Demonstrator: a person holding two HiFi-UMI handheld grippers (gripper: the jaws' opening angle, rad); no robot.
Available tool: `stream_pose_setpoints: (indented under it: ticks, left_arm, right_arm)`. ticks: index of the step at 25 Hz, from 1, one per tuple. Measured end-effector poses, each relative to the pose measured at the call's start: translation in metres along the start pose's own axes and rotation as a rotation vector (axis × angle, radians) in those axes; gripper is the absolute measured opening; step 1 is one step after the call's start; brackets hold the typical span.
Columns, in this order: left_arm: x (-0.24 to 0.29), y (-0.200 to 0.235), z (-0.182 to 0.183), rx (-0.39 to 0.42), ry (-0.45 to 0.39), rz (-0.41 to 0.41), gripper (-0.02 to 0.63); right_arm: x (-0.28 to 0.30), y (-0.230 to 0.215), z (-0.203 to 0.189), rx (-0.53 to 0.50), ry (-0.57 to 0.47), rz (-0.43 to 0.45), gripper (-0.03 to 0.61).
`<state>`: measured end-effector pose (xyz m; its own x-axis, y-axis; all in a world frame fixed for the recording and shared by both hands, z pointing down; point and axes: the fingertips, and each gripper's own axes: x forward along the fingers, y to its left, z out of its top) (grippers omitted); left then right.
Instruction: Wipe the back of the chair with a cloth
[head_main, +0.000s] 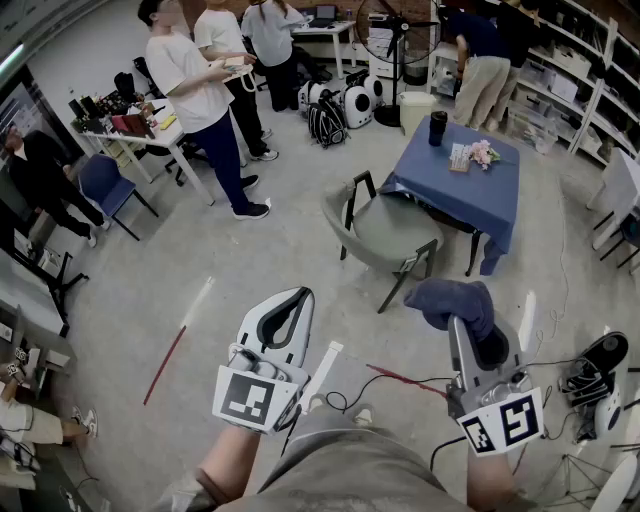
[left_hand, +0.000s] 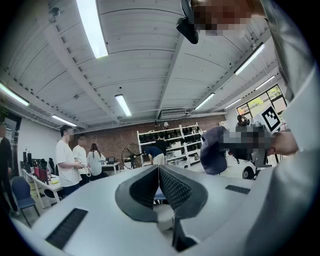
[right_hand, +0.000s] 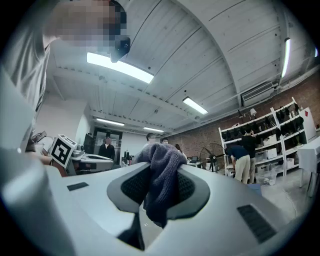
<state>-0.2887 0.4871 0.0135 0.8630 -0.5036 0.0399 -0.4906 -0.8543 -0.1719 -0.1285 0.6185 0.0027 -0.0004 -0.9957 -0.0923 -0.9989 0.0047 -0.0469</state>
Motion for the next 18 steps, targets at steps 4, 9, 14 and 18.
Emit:
stream_pose_setpoints:
  ticks: [4, 9, 14, 18]
  left_arm:
    - [0.001, -0.003, 0.001, -0.017, -0.002, -0.003, 0.018]
    - [0.004, -0.005, -0.003, -0.001, 0.003, -0.011, 0.017]
    - [0.009, -0.005, -0.003, -0.031, 0.011, -0.001, 0.017]
    - [0.009, 0.002, 0.000, -0.092, -0.021, 0.040, 0.020]
  right_arm:
    - [-0.001, -0.004, -0.001, 0.031, -0.010, -0.008, 0.095]
    - [-0.002, -0.009, -0.009, 0.035, 0.013, -0.016, 0.097]
    - [-0.001, -0.014, -0.011, 0.033, 0.032, -0.014, 0.097]
    - [-0.001, -0.017, -0.017, 0.041, 0.044, -0.013, 0.097]
